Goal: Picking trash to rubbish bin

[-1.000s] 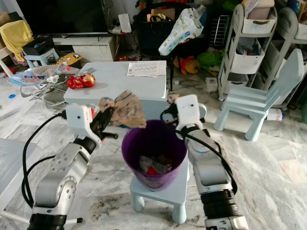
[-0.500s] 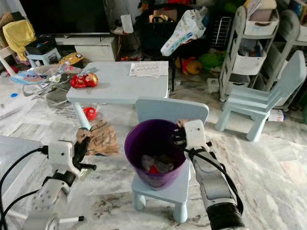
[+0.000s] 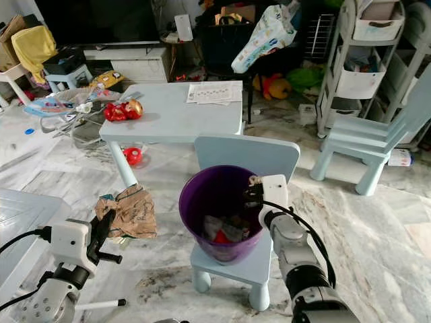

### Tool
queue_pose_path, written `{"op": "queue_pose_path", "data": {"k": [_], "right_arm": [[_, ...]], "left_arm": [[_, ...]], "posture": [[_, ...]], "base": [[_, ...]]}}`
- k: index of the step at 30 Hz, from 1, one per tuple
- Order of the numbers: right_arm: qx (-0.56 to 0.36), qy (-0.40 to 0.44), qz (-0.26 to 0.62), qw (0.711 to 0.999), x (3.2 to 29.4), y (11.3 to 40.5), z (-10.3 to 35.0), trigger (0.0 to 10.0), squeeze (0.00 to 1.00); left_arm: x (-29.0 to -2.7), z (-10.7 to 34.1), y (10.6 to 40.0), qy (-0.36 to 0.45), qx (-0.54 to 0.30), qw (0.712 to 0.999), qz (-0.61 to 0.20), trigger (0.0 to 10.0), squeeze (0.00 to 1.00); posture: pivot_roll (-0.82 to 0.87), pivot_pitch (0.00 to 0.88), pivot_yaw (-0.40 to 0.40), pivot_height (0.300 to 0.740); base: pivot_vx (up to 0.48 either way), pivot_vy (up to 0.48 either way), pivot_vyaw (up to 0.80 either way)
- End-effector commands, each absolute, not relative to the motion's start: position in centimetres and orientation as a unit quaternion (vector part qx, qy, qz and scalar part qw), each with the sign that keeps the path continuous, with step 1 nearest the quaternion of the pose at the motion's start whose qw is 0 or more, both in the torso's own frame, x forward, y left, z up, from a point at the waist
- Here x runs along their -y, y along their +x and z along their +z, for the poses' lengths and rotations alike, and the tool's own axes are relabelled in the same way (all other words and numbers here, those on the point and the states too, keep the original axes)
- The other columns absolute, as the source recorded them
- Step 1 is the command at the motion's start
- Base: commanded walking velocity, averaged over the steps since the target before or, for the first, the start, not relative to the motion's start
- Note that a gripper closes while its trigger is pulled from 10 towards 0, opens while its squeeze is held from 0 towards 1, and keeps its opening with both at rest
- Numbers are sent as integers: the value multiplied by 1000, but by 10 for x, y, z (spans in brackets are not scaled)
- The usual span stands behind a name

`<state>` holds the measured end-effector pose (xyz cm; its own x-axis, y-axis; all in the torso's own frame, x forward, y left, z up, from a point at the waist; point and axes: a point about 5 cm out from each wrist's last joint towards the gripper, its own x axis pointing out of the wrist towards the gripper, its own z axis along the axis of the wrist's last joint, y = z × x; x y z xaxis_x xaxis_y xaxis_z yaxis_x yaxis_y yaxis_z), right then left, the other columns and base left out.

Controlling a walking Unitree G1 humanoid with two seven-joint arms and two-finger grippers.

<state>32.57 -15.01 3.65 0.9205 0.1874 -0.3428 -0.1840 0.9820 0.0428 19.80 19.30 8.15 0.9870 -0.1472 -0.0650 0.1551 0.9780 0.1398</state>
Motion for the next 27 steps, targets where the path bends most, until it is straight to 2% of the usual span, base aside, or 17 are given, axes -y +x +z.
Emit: {"op": "queue_pose_path", "data": {"k": [1, 15, 27], "right_arm": [[-181, 18, 96, 979, 145, 330, 38, 10000, 1000], [-196, 43, 57, 978, 152, 333, 36, 10000, 1000], [-216, 35, 79, 973, 144, 329, 30, 10000, 1000]], "left_arm": [[-199, 88, 194, 75, -23, 994, -74, 0, 0], [-199, 88, 191, 72, -36, 993, -83, 0, 0], [-196, 91, 200, 69, -29, 994, -84, 0, 0]], "posture": [[197, 91, 93, 740], [193, 102, 105, 740], [184, 93, 96, 740]], "base": [[0, 0, 0], [0, 0, 0], [0, 0, 0]]}}
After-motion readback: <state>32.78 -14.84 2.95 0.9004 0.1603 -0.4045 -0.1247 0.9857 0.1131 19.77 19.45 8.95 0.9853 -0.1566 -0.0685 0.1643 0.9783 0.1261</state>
